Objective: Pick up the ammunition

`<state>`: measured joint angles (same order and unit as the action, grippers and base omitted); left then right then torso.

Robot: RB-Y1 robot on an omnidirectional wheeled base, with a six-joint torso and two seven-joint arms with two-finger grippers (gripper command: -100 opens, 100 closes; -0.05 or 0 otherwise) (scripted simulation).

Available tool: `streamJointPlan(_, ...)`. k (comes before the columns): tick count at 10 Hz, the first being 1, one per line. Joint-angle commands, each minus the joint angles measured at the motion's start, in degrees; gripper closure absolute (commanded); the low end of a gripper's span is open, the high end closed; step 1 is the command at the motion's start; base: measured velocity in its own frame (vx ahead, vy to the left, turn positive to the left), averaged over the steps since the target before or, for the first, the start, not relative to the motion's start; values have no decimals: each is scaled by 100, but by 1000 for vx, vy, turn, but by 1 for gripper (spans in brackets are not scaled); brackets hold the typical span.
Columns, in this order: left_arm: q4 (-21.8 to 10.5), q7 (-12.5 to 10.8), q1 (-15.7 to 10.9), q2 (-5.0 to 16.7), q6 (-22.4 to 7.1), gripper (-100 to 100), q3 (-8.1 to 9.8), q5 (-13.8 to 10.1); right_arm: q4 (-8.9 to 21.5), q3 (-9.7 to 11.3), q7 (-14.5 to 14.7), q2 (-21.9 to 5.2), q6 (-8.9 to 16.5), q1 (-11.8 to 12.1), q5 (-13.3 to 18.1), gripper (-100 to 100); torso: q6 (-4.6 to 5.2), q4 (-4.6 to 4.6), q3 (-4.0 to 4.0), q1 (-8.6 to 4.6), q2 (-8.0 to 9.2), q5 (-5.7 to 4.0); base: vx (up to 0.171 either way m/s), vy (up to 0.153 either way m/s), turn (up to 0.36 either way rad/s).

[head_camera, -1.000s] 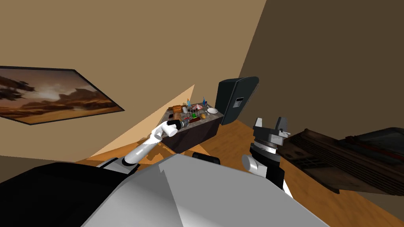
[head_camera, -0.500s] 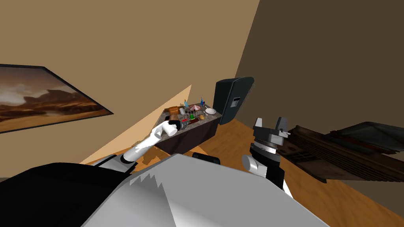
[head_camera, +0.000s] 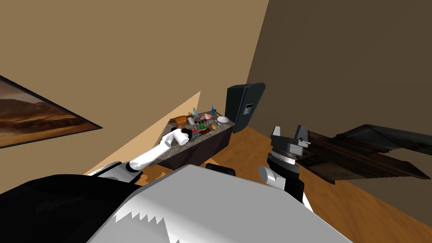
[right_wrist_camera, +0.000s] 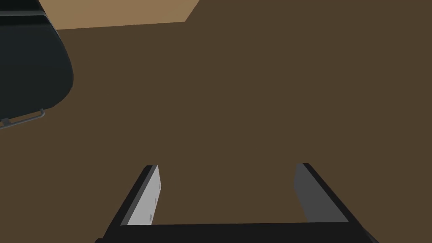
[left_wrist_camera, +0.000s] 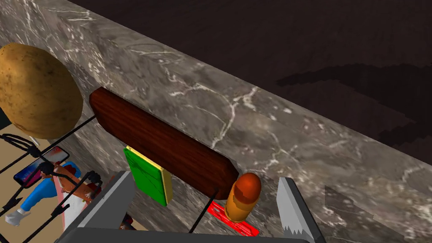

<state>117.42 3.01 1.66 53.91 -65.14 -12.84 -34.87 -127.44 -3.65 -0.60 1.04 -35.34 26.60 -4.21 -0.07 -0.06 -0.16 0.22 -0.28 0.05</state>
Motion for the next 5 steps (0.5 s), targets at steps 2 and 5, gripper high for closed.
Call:
streamJointPlan(2,-186,51,-52,290,-442,-100,-182,-137,0,0,0,0,0,0,0,0,-1,-2,-4,-2,-6,0,82,44,-159)
streamJointPlan(5,-281,69,-100,546,-773,-100,-303,-238,0,0,0,0,0,0,0,0,-3,0,1,-10,2,-1,54,27,-93)
